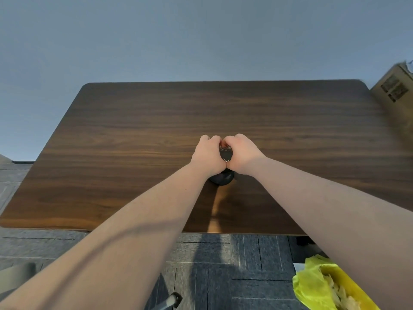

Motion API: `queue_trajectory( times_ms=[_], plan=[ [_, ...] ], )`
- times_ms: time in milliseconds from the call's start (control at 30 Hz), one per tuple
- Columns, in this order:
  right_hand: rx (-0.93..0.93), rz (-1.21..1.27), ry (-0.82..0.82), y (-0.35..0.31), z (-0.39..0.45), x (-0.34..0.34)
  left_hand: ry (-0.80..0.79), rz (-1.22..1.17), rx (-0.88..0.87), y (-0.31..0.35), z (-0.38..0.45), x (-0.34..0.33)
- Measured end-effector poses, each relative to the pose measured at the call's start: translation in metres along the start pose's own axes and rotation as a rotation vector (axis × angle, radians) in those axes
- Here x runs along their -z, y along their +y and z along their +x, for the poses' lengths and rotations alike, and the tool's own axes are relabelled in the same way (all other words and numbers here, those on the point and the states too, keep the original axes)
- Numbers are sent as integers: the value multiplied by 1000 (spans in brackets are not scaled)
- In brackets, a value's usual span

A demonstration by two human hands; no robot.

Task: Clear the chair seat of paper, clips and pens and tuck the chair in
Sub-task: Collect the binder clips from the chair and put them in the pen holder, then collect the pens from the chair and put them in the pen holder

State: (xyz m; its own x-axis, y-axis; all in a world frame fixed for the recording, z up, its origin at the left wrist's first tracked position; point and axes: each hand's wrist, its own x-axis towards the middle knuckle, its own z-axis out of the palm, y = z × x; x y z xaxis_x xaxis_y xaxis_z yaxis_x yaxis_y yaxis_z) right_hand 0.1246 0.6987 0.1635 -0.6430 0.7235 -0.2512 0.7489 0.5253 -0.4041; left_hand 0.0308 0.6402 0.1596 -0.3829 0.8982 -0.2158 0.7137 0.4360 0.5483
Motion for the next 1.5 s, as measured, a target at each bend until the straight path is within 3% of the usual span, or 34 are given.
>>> queue_trajectory(
  times_ms=[400,633,1033,1167,1500],
  plan=[
    [91,-76,84,-18,-19,5,15,57,-46,-11,-22,26],
    [132,-150,105,-54,-44,-4,-38,122,65,-49,-60,47],
    [338,-226,-144,-160,-93,-72,-57,169,280,-171,-184,82],
    [417,-276,-303,-211,-113,-112,-68,146,380,-226,-248,91],
    [627,-342,-486,-323,-181,-236,-58,102,627,-350,-404,91]
  ],
)
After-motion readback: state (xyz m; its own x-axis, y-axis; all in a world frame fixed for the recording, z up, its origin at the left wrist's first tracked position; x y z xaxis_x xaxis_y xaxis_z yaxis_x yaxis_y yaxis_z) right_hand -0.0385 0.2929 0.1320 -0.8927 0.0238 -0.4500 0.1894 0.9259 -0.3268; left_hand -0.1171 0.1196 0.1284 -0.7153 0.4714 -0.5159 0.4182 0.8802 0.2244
